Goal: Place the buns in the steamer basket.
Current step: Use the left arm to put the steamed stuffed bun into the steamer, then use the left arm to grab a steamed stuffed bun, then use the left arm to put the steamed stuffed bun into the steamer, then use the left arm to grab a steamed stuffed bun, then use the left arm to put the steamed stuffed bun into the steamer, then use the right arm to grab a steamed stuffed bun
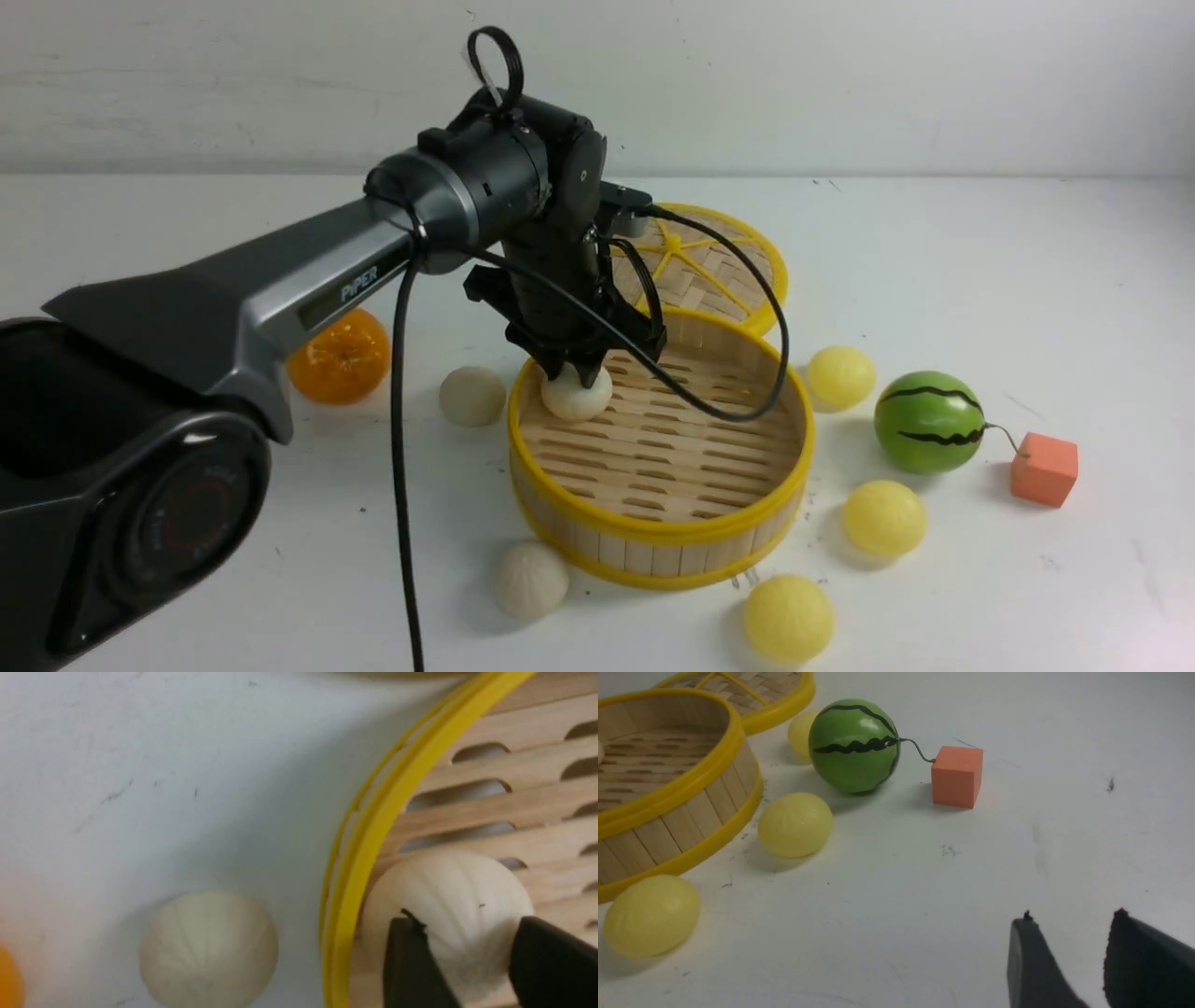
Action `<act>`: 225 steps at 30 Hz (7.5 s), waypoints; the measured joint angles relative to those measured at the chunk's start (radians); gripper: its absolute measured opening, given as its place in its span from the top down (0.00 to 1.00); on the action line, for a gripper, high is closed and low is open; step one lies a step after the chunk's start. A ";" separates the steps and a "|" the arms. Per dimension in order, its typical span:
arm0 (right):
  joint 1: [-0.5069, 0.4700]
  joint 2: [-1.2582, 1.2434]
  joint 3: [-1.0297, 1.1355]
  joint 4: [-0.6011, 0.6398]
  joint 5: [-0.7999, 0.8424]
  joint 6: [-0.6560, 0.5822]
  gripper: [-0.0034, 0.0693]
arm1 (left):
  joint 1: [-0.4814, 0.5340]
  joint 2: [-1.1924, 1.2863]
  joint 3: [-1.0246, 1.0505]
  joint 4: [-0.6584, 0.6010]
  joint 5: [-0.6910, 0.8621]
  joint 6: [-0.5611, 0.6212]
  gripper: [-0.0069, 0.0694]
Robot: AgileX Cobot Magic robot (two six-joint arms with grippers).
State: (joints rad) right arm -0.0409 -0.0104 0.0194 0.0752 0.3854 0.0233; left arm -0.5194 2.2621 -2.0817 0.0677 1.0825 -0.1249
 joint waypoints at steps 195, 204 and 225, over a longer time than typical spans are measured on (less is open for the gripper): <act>0.000 0.000 0.000 0.000 0.000 0.000 0.62 | -0.075 -0.314 0.014 -0.116 0.138 0.019 0.36; 0.000 0.000 0.000 0.000 0.000 0.000 0.62 | -0.075 -0.821 0.411 -0.141 0.091 0.000 0.93; 0.000 0.000 0.000 0.006 -0.001 0.005 0.62 | -0.075 -2.078 1.865 -0.331 -0.809 0.046 0.93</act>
State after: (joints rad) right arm -0.0409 -0.0104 0.0194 0.0809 0.3844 0.0278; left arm -0.5940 0.1846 -0.2168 -0.2634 0.2739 -0.0784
